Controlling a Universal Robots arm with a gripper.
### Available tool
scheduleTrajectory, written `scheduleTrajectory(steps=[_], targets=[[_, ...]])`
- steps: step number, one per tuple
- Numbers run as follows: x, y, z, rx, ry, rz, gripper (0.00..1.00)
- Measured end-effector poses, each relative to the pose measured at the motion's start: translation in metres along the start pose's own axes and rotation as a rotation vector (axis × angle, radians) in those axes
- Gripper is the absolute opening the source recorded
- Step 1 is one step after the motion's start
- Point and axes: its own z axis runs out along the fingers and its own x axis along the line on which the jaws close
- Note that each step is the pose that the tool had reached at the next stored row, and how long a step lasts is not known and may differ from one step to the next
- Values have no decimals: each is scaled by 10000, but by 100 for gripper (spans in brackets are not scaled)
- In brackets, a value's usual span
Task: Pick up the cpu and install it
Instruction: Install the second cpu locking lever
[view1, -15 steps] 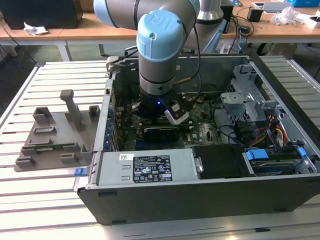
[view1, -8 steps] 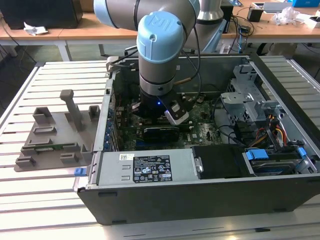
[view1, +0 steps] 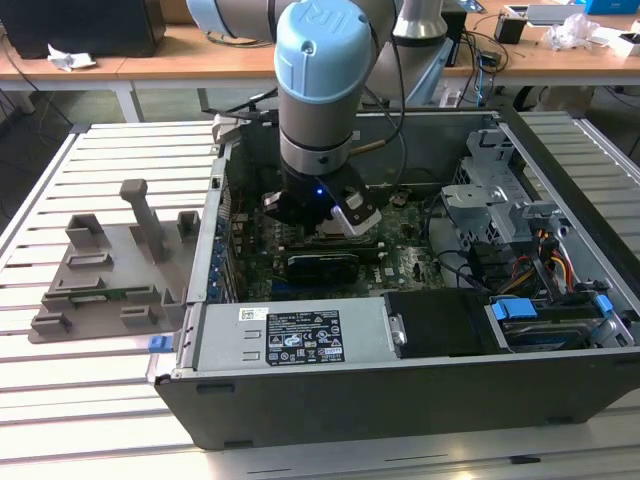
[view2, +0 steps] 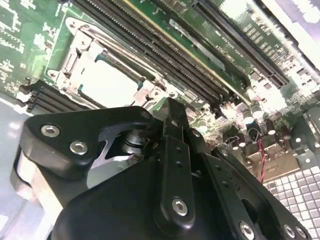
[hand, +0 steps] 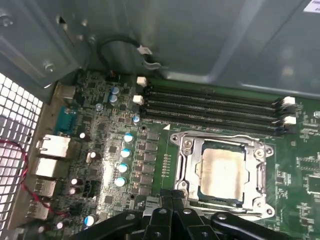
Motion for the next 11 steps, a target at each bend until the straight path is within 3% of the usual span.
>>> scheduleTrajectory(steps=[7, 8, 9, 11], targets=[[-298, 188, 56, 245, 136, 39, 11], [-338, 233, 70, 331, 153, 44, 11], [-368, 285, 85, 488, 172, 51, 11], [-416, 377, 112, 934, 227, 63, 11]])
